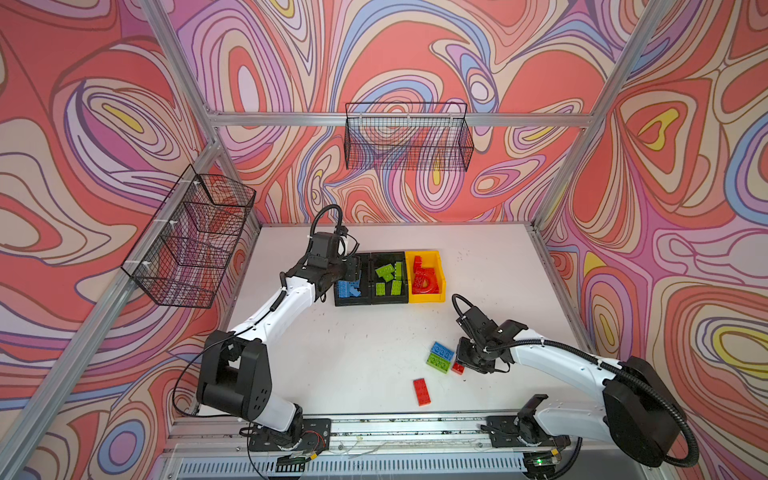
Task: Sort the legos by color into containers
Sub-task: 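Lower the right gripper over a red brick beside the blue brick, then close the right gripper on the red brick and lift it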
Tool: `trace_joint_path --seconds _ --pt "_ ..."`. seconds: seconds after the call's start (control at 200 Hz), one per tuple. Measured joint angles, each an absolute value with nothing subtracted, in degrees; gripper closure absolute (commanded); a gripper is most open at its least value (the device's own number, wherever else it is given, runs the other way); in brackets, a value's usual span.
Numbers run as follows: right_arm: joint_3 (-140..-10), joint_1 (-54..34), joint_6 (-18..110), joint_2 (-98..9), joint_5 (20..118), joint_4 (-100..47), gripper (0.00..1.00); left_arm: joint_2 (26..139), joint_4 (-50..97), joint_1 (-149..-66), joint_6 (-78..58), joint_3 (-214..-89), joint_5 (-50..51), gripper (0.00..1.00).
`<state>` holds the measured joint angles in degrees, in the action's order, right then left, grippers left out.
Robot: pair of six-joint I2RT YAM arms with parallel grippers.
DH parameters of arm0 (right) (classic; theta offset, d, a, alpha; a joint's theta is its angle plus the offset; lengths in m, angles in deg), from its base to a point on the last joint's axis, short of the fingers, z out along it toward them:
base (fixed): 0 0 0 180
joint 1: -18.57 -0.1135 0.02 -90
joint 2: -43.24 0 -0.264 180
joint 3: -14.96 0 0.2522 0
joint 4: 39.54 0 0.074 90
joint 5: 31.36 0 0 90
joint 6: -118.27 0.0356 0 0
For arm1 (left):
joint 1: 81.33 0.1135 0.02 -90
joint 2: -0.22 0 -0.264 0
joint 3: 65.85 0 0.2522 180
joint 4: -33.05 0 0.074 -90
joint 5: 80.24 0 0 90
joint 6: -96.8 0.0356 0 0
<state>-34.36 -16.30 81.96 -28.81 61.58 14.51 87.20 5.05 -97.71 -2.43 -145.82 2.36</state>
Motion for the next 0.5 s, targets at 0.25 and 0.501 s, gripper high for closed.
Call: trace_joint_path --seconds 0.25,0.501 --pt "-39.29 -16.37 81.91 -27.52 58.41 16.52 0.66 87.20 5.05 -97.71 -2.43 -145.82 2.23 0.39" --pt "-45.41 -16.30 79.66 -29.64 55.83 17.07 0.59 87.20 5.05 -97.71 -2.41 -145.82 2.19 0.40"
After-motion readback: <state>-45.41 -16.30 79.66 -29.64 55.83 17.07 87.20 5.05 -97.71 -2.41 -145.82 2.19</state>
